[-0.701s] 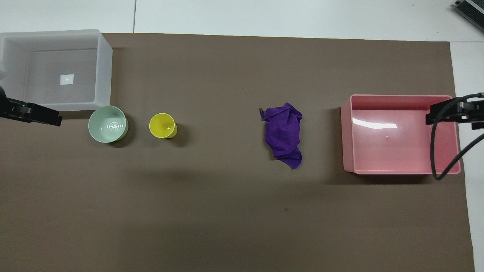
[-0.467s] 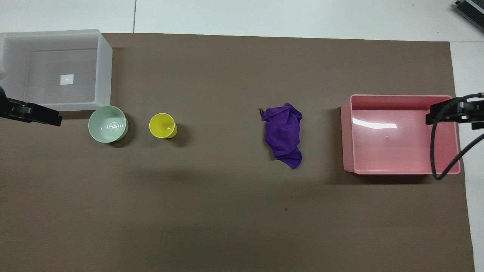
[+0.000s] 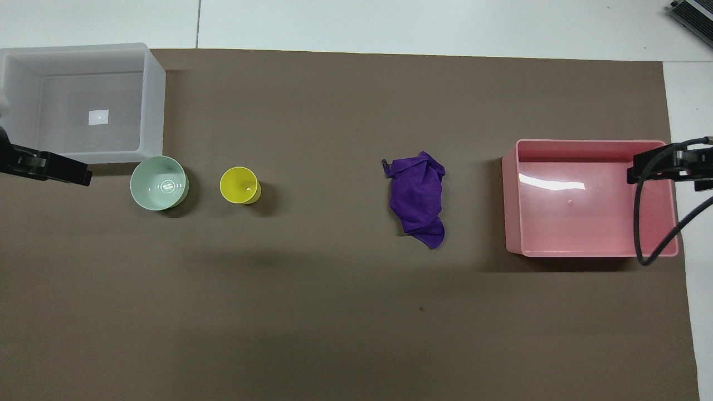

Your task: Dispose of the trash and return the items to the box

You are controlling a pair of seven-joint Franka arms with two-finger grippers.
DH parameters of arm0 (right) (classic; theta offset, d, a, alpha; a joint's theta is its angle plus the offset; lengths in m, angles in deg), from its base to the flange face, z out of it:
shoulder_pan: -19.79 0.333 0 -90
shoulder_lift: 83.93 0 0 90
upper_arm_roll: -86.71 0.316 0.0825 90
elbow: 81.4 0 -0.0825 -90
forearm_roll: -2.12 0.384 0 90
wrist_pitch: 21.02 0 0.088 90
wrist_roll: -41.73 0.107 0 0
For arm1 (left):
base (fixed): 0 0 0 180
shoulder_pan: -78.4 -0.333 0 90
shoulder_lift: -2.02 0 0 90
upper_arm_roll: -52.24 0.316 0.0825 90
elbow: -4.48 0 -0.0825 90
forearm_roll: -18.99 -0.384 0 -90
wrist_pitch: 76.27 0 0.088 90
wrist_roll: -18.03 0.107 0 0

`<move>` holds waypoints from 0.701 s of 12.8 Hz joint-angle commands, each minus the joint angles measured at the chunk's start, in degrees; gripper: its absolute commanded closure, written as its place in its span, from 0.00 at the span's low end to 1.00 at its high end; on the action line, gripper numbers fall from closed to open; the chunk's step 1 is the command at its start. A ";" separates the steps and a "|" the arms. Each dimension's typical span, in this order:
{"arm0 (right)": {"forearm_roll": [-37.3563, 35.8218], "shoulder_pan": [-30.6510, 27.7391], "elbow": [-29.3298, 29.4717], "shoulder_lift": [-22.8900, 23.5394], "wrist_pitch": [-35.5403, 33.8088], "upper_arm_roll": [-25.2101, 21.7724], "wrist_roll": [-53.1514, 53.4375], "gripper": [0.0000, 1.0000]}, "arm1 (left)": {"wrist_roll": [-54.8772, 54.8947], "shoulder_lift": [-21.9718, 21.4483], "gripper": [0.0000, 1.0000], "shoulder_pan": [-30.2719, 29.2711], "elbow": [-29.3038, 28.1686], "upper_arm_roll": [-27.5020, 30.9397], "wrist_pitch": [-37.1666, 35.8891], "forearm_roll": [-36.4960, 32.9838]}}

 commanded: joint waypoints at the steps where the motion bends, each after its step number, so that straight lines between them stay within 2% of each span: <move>1: 0.45 -0.33 -1.32 -0.64 -0.34 0.45 -0.05 0.00 | -0.21 -1.58 0.00 -0.19 -2.80 -0.54 2.35 -0.46; 3: 0.45 0.72 -4.38 -1.43 4.66 1.24 0.03 0.00 | -0.12 -2.81 0.00 -0.19 -6.04 -0.45 6.47 -0.37; 5: 0.45 4.14 -5.89 -0.13 9.57 1.25 2.74 0.00 | -0.12 -4.39 0.00 -0.72 -12.45 -0.27 13.32 -0.37; 9: 0.62 12.05 -5.98 8.47 21.17 1.25 12.23 0.00 | -0.64 -3.26 0.00 -1.42 -19.32 -0.10 23.17 -0.37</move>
